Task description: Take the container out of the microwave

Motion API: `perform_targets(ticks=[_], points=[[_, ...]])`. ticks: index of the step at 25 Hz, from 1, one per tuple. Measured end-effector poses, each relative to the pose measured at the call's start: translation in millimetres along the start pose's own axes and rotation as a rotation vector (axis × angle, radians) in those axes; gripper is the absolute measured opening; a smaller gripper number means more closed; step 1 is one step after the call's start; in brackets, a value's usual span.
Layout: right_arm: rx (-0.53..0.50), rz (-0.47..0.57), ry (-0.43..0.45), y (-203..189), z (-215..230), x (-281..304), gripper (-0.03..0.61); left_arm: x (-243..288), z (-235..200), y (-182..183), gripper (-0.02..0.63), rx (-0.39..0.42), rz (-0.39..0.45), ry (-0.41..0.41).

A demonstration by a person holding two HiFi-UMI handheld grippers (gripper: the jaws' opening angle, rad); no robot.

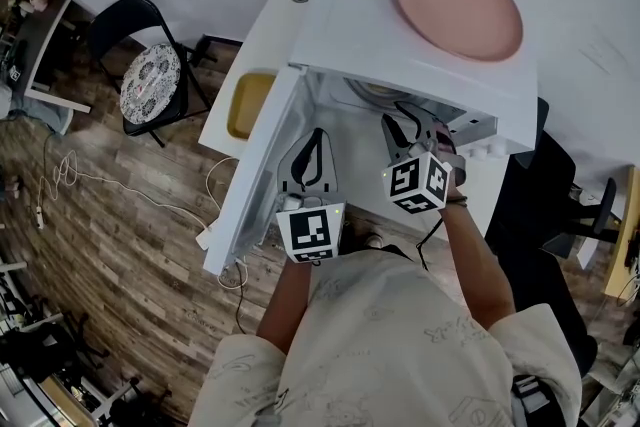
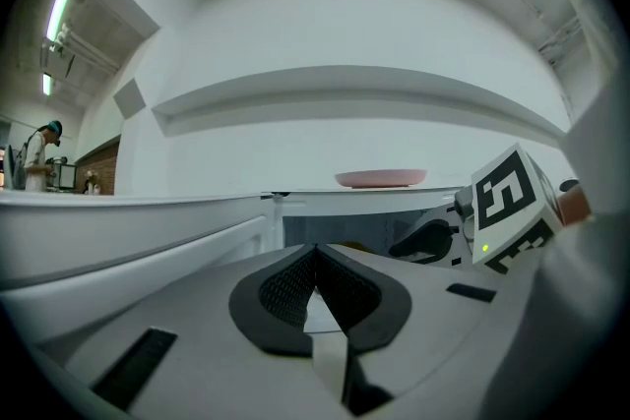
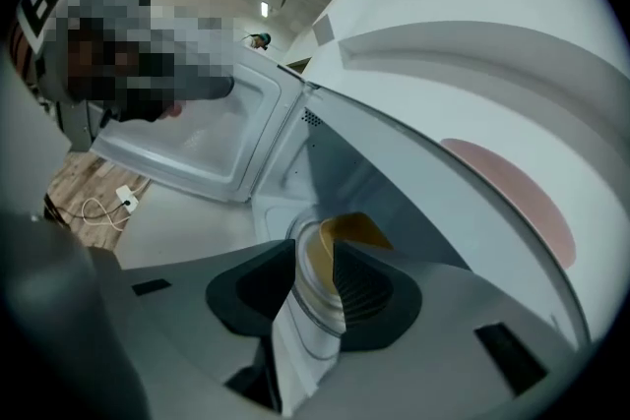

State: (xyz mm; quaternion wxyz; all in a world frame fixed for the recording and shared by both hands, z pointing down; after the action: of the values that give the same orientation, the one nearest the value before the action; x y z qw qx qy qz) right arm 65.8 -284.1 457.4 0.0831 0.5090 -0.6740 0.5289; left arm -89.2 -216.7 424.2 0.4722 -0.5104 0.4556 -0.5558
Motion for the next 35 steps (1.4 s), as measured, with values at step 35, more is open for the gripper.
perform_targets(ticks=[35], points=[[-0.336,-0.311,-0.045,-22.5,13.5,72.9,0.167,0.6,-3.1,-12.3,0.008,0.019,-0.024,-0.024]])
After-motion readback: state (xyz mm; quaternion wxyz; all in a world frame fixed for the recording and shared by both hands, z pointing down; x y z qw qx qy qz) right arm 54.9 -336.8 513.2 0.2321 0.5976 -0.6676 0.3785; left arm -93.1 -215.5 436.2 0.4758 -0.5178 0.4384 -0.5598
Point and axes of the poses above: the fingertips, and each gripper's own axes: x forward along the fingers, z to its right, y out of its top, the point moved 7 cm from there along -x, backward along the fingers, and after that the axes turned 13 degrees about y, right-handed, at the moved point
